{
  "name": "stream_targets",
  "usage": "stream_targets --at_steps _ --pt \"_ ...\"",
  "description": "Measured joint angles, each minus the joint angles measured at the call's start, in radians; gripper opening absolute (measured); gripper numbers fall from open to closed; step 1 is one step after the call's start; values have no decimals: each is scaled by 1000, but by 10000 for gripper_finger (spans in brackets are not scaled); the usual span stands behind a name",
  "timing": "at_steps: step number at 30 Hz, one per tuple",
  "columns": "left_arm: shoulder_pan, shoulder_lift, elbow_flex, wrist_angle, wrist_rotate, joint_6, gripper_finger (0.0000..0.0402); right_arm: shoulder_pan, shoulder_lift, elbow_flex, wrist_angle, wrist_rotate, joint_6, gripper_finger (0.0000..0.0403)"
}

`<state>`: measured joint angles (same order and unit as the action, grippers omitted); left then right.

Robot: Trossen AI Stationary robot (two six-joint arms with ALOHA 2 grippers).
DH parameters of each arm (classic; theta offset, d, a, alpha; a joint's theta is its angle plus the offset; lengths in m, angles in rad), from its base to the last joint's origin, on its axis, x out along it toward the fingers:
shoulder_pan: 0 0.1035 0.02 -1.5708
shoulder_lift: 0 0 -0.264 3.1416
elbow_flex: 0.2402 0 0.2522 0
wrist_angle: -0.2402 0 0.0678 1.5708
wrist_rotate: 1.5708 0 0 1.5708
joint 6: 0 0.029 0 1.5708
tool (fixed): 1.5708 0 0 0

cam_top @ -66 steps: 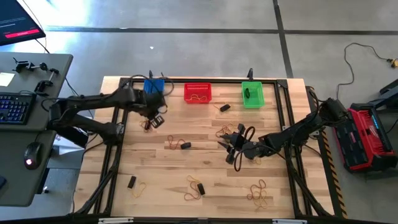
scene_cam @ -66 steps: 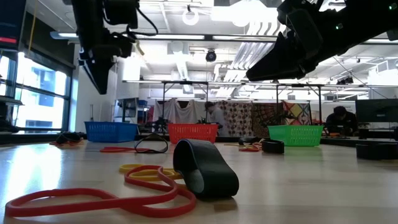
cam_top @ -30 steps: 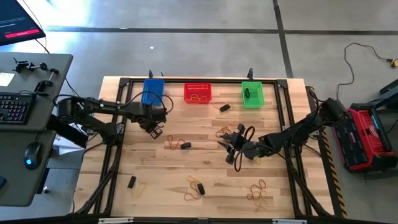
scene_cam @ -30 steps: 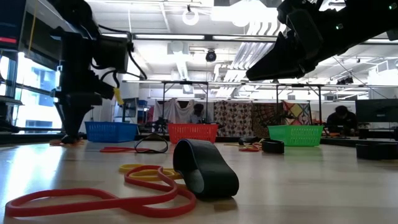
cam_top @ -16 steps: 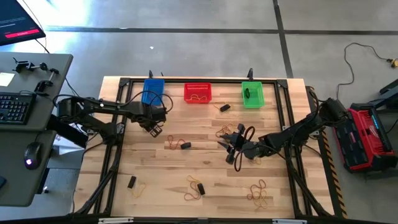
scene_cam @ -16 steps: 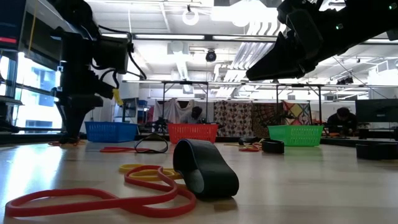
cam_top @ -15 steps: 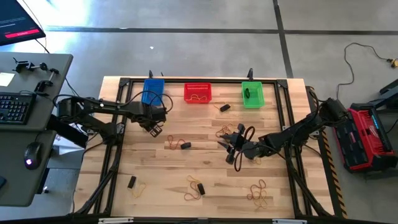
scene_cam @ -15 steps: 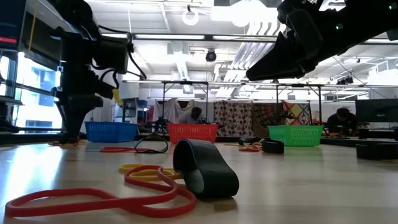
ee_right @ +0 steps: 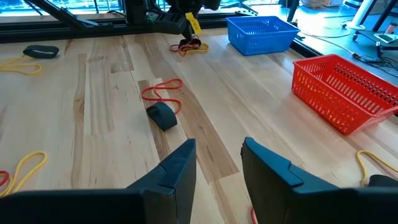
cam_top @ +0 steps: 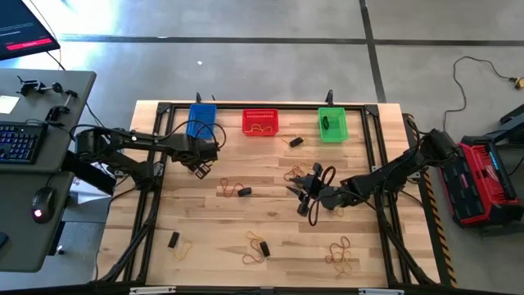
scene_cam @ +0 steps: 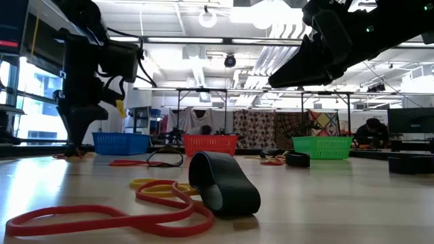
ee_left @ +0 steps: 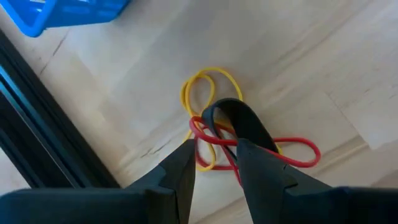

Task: Sort rubber bands into baskets
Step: Put the black rubberband into the green bin

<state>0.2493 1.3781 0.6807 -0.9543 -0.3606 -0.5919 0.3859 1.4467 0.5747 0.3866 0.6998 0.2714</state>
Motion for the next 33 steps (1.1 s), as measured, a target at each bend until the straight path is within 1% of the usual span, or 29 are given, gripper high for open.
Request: stream_targets --at_steps 3,6,11,19,22,26,30,33 --pt "0 0 0 0 -29 -2 104 0 0 0 0 0 0 117" --pt "0 0 0 1 -34 0 88 0 0 0 0 0 -1 117" --pt "0 0 0 3 11 10 57 0 0 0 0 0 0 117" --pt "-4 0 0 -1 15 101 18 0 0 0 0 0 -3 117" --pt "-4 0 0 -21 49 100 9 0 0 0 0 0 -3 117" --pt "-6 0 0 -18 121 91 16 0 0 0 0 0 -4 117" --pt "-17 0 0 -16 125 80 42 0 0 0 0 0 -11 117" --pt "-22 0 0 -16 127 43 67 0 0 0 0 0 -11 117"
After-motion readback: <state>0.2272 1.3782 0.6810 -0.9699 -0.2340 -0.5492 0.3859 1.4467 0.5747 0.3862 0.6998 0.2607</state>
